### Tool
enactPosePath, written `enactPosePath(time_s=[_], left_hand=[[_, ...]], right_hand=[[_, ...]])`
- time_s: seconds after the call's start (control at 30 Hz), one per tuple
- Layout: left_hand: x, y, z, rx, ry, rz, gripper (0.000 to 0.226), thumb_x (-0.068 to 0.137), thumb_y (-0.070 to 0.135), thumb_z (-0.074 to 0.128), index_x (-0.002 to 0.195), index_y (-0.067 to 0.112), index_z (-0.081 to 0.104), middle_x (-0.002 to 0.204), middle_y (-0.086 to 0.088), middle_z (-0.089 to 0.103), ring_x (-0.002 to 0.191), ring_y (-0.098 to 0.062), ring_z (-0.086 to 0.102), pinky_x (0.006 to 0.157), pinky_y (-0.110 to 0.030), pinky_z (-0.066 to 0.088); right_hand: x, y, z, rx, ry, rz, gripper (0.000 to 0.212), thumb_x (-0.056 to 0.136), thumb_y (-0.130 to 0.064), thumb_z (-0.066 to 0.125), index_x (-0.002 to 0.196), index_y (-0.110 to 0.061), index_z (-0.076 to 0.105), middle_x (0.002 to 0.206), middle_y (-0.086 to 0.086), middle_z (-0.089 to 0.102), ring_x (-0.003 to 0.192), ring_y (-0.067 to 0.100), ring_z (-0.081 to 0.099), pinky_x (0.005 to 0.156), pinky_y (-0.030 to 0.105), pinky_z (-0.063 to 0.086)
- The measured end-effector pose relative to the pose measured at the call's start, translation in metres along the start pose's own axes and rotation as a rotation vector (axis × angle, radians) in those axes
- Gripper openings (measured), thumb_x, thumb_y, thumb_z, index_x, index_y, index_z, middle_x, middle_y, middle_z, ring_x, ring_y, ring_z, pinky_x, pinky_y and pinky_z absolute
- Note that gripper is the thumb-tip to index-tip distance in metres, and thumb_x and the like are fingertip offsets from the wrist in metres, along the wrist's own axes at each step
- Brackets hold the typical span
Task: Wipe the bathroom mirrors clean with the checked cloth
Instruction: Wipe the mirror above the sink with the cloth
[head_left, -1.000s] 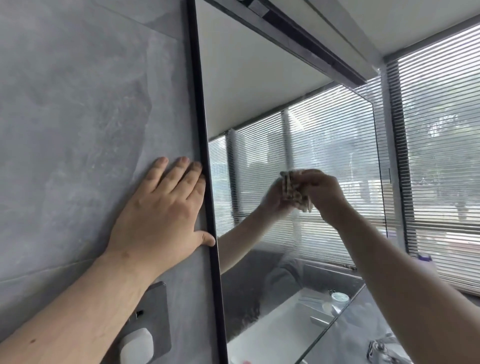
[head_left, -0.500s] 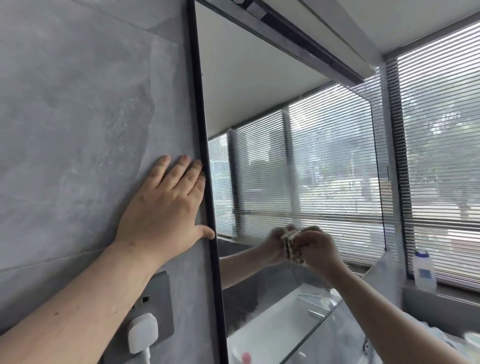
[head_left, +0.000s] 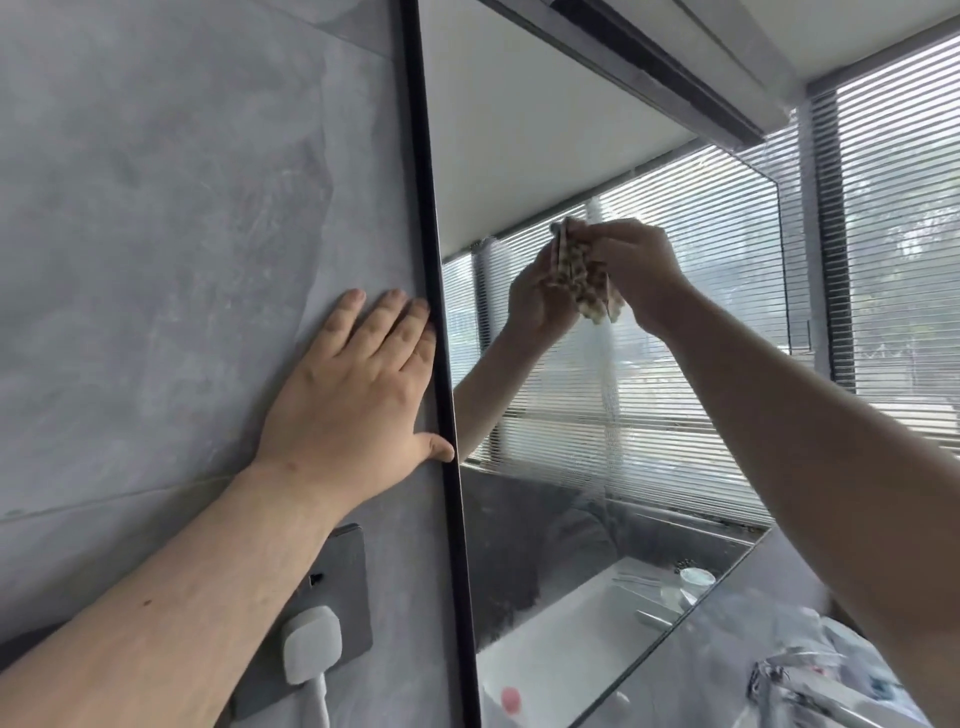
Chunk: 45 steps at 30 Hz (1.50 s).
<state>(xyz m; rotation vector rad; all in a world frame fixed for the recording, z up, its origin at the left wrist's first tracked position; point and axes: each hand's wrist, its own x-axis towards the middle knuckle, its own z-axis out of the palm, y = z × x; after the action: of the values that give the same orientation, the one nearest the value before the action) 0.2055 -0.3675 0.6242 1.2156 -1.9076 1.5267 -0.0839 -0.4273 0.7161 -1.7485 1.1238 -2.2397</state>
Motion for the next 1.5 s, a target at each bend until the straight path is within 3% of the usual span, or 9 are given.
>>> enactPosePath(time_s=[0.17, 0.3, 0.4, 0.5, 0.7, 0.9, 1.0, 1.17, 1.5], left_hand=[[0.001, 0.0, 0.001, -0.003, 0.015, -0.002, 0.113, 0.066, 0.081, 0.054, 0.143, 0.0, 0.047, 0.153, -0.016, 0.042, 0.145, -0.032, 0.033, 0.121, -0.053, 0.017], [0.001, 0.001, 0.001, -0.018, 0.017, -0.006, 0.113, 0.064, 0.08, 0.058, 0.142, -0.001, 0.048, 0.152, -0.017, 0.044, 0.145, -0.033, 0.035, 0.121, -0.054, 0.019], [0.001, 0.002, 0.0, -0.014, 0.007, -0.004, 0.112, 0.064, 0.08, 0.058, 0.142, 0.0, 0.047, 0.152, -0.017, 0.043, 0.145, -0.033, 0.034, 0.121, -0.054, 0.017], [0.0, 0.001, -0.001, -0.012, -0.001, -0.004, 0.112, 0.066, 0.08, 0.058, 0.143, 0.0, 0.047, 0.153, -0.016, 0.042, 0.146, -0.032, 0.033, 0.121, -0.054, 0.017], [0.0, 0.001, -0.005, -0.002, -0.025, 0.001, 0.111, 0.066, 0.081, 0.054, 0.143, 0.0, 0.047, 0.154, -0.016, 0.041, 0.146, -0.033, 0.032, 0.121, -0.054, 0.016], [-0.001, 0.001, -0.006, 0.006, -0.046, -0.003, 0.111, 0.068, 0.082, 0.047, 0.145, 0.002, 0.045, 0.156, -0.015, 0.038, 0.148, -0.031, 0.029, 0.123, -0.052, 0.013], [-0.001, 0.001, -0.006, 0.007, -0.037, -0.003, 0.111, 0.067, 0.082, 0.044, 0.144, 0.002, 0.046, 0.155, -0.015, 0.04, 0.147, -0.032, 0.03, 0.123, -0.052, 0.013], [0.0, 0.001, -0.003, 0.001, -0.011, 0.004, 0.11, 0.065, 0.08, 0.053, 0.141, 0.0, 0.05, 0.153, -0.016, 0.043, 0.145, -0.032, 0.034, 0.122, -0.053, 0.017], [-0.001, 0.001, -0.004, 0.041, -0.024, -0.01, 0.112, 0.068, 0.082, 0.047, 0.146, 0.001, 0.043, 0.156, -0.015, 0.038, 0.147, -0.031, 0.029, 0.122, -0.052, 0.014]], right_hand=[[-0.04, 0.026, -0.005, -0.059, -0.139, -0.053, 0.024, 0.078, -0.001, 0.071, 0.079, -0.025, 0.074, 0.095, -0.002, 0.066, 0.088, 0.008, 0.064, 0.073, 0.019, 0.051], [-0.08, 0.053, -0.009, -0.209, -0.225, -0.107, 0.039, 0.071, 0.005, 0.076, 0.074, -0.033, 0.07, 0.095, -0.008, 0.061, 0.087, 0.009, 0.063, 0.067, 0.01, 0.048], [-0.116, 0.083, -0.012, -0.318, -0.268, -0.094, 0.041, 0.065, -0.003, 0.076, 0.063, -0.043, 0.068, 0.092, -0.013, 0.055, 0.085, 0.023, 0.06, 0.067, 0.026, 0.051], [-0.155, 0.116, -0.017, -0.418, -0.309, -0.217, 0.029, 0.059, -0.034, 0.069, 0.088, -0.038, 0.067, 0.092, -0.016, 0.053, 0.093, 0.03, 0.055, 0.077, 0.044, 0.052], [-0.206, 0.149, -0.017, -0.438, -0.298, -0.34, 0.027, 0.064, -0.041, 0.07, 0.089, -0.034, 0.063, 0.093, -0.016, 0.054, 0.092, 0.019, 0.047, 0.079, 0.044, 0.047], [-0.149, 0.091, 0.009, -0.348, -0.136, -0.251, 0.022, 0.068, -0.012, 0.068, 0.082, -0.028, 0.066, 0.092, -0.003, 0.056, 0.089, 0.031, 0.059, 0.075, 0.034, 0.049], [-0.101, 0.04, 0.021, -0.312, -0.061, -0.201, 0.019, 0.076, -0.003, 0.071, 0.089, -0.017, 0.074, 0.101, 0.002, 0.063, 0.093, 0.023, 0.062, 0.077, 0.028, 0.047], [-0.011, -0.033, 0.044, -0.103, 0.055, -0.186, 0.023, 0.083, -0.007, 0.067, 0.095, -0.027, 0.07, 0.099, -0.006, 0.069, 0.088, 0.009, 0.064, 0.082, 0.028, 0.054], [-0.048, -0.029, 0.057, -0.084, -0.117, -0.275, 0.034, 0.078, -0.012, 0.066, 0.104, -0.034, 0.066, 0.111, -0.007, 0.065, 0.101, 0.012, 0.063, 0.09, 0.036, 0.056]])
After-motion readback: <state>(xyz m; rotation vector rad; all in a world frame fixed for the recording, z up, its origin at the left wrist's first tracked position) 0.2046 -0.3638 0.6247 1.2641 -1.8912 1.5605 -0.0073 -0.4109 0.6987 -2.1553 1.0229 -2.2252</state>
